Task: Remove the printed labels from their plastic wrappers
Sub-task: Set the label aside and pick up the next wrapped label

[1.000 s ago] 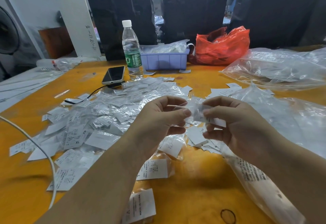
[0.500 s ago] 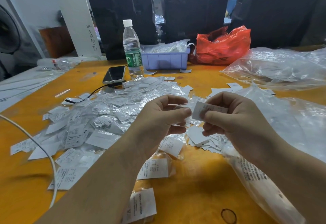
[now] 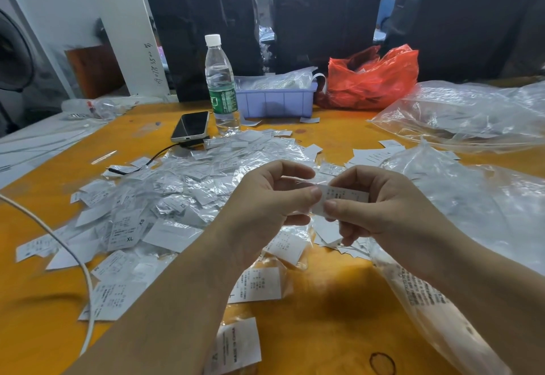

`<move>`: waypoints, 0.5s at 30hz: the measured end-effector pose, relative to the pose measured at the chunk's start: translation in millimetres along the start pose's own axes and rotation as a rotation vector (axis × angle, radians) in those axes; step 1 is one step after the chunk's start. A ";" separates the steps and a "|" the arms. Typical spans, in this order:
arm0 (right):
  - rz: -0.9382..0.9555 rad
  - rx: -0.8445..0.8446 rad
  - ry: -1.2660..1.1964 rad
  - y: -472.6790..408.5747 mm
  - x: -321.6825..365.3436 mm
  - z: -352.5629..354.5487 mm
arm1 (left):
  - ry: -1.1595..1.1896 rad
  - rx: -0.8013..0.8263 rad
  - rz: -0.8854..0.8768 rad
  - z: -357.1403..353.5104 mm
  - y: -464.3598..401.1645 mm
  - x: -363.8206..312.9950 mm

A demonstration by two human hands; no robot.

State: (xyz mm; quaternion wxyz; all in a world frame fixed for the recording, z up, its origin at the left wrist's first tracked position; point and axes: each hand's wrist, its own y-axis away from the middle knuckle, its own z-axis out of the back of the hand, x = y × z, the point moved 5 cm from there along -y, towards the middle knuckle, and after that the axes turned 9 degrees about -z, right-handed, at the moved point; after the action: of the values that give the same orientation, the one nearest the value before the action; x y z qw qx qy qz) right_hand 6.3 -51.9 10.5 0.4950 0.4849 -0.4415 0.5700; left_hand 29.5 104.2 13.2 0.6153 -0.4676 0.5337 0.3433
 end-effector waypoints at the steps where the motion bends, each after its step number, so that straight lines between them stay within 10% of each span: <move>1: -0.004 0.000 -0.002 0.2 0.0 -0.2 | -0.006 0.008 -0.001 -0.8 0.3 -0.1; 15: 0.012 -0.064 0.016 2.5 5.6 3.5 | 0.078 -0.025 -0.028 -0.5 0.1 -4.2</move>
State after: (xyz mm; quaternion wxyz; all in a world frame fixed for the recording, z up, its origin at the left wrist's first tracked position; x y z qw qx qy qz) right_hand 4.0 -54.9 16.5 0.5104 0.4615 -0.4586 0.5623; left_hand 28.5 104.1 17.3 0.5928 -0.4957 0.5465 0.3227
